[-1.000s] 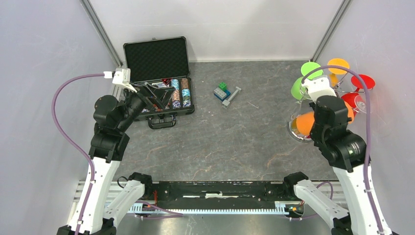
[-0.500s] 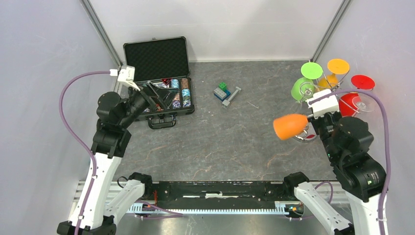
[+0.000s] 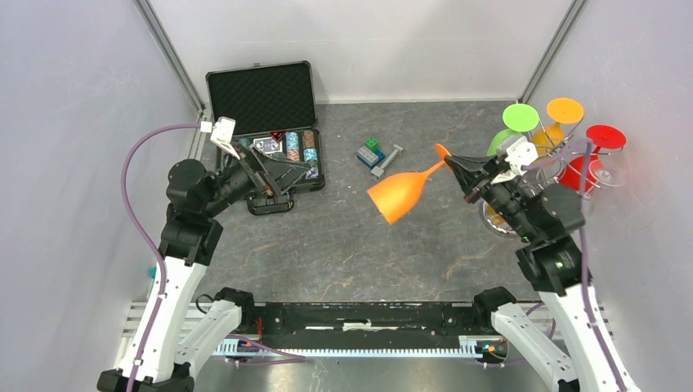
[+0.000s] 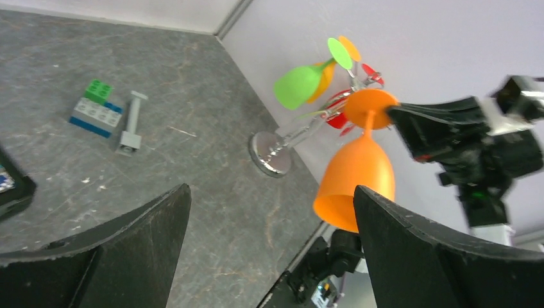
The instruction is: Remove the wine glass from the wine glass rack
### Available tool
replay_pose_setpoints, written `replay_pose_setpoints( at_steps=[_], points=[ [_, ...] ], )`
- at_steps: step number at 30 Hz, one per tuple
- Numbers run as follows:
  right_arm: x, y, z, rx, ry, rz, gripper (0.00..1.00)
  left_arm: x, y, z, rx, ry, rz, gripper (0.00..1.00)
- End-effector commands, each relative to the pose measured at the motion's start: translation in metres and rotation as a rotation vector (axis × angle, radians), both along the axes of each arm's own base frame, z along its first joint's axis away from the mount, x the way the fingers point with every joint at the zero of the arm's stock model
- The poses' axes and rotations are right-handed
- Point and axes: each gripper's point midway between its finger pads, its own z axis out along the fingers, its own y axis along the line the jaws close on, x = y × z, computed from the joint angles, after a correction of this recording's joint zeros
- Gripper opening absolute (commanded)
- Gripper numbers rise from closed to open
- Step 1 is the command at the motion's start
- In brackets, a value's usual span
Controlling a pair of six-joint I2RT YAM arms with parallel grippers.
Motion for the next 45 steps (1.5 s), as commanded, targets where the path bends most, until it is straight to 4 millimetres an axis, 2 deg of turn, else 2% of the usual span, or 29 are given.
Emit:
replay_pose_setpoints(
  at_steps=[1,7,14,17,20,25,29,32,36,38,41,45],
  points=[
    [0.003,0.027,0.045,0.247,-0.136,0.151,0.00,-0.024,-0.011,0.026,-0.107,-0.021,-0.117,1.00],
    [0.033,0.039,0.022,0.337,-0.104,0.125,0.00,-0.029,-0.017,0.032,-0.203,0.005,-0.175,1.00],
    [0.065,0.062,-0.001,0.403,-0.045,-0.023,0.00,-0.008,-0.019,0.023,-0.326,0.097,-0.131,1.00],
    [0.073,0.076,-0.008,0.386,-0.038,-0.094,0.00,0.003,-0.021,0.013,-0.331,0.137,-0.109,0.98],
    [0.078,0.088,-0.011,0.344,-0.036,-0.168,0.00,0.009,-0.022,0.013,-0.321,0.140,-0.109,0.93],
    [0.081,0.105,-0.018,0.290,-0.036,-0.251,0.00,0.020,-0.021,0.008,-0.279,0.157,-0.070,0.85],
    [0.082,0.109,-0.021,0.309,-0.035,-0.268,0.00,0.031,-0.024,-0.002,-0.275,0.204,-0.058,0.78],
    [0.084,0.104,-0.024,0.327,-0.035,-0.300,0.00,0.035,-0.021,-0.012,-0.268,0.232,-0.025,0.80],
    [0.081,0.087,-0.024,0.387,-0.044,-0.356,0.00,0.041,-0.004,-0.027,-0.209,0.253,0.114,0.94],
    [0.079,0.085,-0.024,0.404,-0.050,-0.353,0.00,0.039,-0.001,-0.026,-0.209,0.242,0.131,0.98],
    [0.079,0.095,-0.023,0.384,-0.046,-0.313,0.00,0.036,-0.007,-0.020,-0.220,0.229,0.083,0.96],
    [0.080,0.111,-0.028,0.352,-0.021,-0.261,0.00,0.027,-0.020,-0.011,-0.246,0.209,-0.035,0.89]
  ],
)
